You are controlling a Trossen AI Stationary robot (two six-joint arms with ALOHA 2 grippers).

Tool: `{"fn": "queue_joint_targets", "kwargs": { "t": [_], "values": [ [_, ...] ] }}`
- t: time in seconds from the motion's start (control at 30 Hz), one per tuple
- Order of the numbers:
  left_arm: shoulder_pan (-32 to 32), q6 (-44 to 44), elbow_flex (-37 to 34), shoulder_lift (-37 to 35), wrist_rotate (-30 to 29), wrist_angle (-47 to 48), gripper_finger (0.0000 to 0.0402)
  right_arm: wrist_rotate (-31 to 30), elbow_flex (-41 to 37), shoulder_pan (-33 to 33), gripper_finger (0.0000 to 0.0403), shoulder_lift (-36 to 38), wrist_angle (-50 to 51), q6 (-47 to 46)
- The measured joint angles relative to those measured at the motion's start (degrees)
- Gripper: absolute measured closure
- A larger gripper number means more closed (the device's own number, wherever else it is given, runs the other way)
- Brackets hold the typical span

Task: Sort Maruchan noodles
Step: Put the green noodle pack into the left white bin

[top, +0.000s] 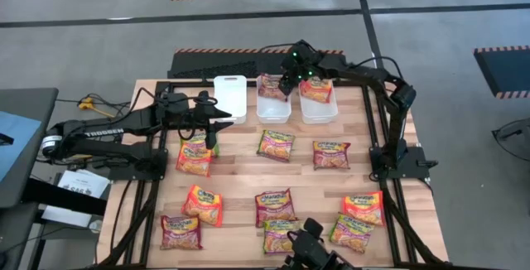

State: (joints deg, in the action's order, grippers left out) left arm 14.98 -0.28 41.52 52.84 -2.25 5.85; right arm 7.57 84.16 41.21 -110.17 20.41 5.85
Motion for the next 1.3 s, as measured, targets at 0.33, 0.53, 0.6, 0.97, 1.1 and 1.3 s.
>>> {"fn": "queue_joint_targets", "kwargs": {
  "t": [0.33,0.53,0.6,0.97,1.1,1.3],
  "values": [
    [0.0,-2.5,0.0,0.7,7.5,1.5,0.028,0.0,9.2,-1.6,0.0181,0.0,17.6,-0.8],
    [0.0,-1.7,0.0,1.2,7.1,1.4,0.028,-0.1,18.0,-5.0,0.0181,0.0,29.8,1.7],
    [0.0,-2.9,0.0,1.2,6.6,1.3,0.028,-0.1,20.9,-6.3,0.0181,0.0,32.2,2.6],
    [-0.1,-9.2,0.0,-0.5,10.8,5.4,0.028,-0.1,30.4,-11.5,0.0181,0.0,48.4,3.8],
    [-0.3,-10.9,0.0,0.0,12.7,5.7,0.028,-0.1,32.0,-12.7,0.0181,0.3,54.6,3.1],
    [-0.7,-12.2,0.0,1.0,16.4,6.5,0.028,-0.2,32.1,-14.5,0.0181,3.6,59.9,-1.3]
  ]
}}
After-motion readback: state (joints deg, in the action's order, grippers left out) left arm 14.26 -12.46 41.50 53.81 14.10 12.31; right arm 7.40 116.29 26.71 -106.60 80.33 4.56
